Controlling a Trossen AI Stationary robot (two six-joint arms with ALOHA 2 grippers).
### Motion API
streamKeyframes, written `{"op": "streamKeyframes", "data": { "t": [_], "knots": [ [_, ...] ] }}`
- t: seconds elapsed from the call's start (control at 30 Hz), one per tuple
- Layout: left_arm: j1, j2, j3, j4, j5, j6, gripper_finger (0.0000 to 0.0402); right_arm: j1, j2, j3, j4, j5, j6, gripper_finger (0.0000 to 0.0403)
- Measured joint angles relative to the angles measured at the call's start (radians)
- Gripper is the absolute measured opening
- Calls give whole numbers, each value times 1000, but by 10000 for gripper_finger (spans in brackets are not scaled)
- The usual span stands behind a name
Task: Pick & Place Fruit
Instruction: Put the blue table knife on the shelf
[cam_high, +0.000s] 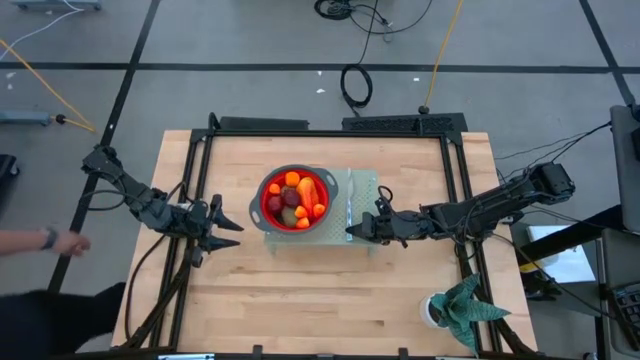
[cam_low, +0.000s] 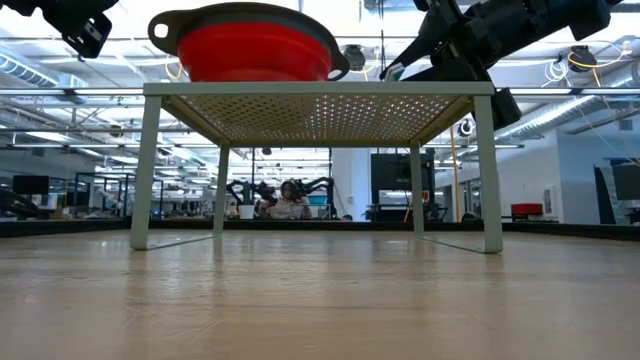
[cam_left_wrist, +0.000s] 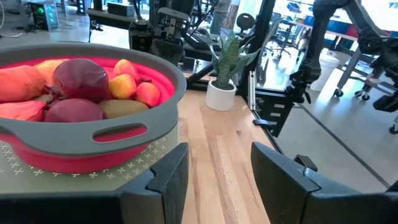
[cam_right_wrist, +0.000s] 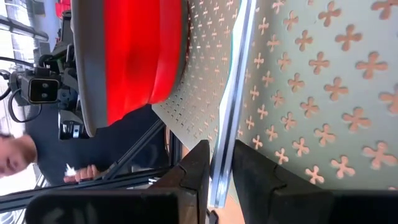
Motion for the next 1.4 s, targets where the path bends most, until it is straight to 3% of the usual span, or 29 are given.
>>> {"op": "streamKeyframes", "data": {
  "t": [0.4,0.7,1.4],
  "knots": [
    [0,0,0,1,0,-3,173,0,0,0,6,0,0,59],
    [0,0,0,16,0,-5,173,0,0,0,4,-2,-106,59],
    [0,0,0,16,-1,-14,173,15,-2,2,-36,52,-15,59]
  ]
}}
